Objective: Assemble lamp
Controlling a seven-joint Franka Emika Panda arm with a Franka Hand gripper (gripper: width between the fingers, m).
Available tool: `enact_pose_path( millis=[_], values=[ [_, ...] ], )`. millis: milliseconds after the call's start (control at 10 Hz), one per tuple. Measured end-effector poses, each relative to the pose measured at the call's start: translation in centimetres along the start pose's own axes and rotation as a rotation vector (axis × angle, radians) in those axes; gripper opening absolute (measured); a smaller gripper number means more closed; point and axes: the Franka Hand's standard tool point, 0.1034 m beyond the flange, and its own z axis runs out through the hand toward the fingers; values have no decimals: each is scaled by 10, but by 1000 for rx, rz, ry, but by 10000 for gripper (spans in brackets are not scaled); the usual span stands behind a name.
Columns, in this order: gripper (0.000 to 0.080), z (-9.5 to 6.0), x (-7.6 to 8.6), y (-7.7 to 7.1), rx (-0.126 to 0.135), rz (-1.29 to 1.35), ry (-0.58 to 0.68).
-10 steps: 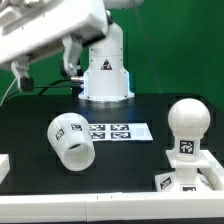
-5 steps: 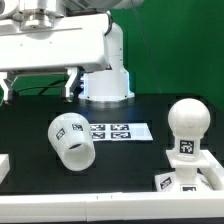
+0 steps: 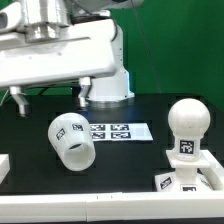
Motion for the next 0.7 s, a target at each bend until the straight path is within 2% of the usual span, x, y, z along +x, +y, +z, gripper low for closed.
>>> enact_pose_path(
  millis=[200,300,400,500,600,700],
  values=[
    [698,13,-6,-11,-46,26,69],
    [698,15,-12,-14,-29,23,24],
    [698,15,-15,-18,3,40,-68],
    [698,14,-12,-18,14,39,-99],
    [698,15,-22,-10,57,43,-246],
    [698,16,-21,1,49,21,-358]
  ],
)
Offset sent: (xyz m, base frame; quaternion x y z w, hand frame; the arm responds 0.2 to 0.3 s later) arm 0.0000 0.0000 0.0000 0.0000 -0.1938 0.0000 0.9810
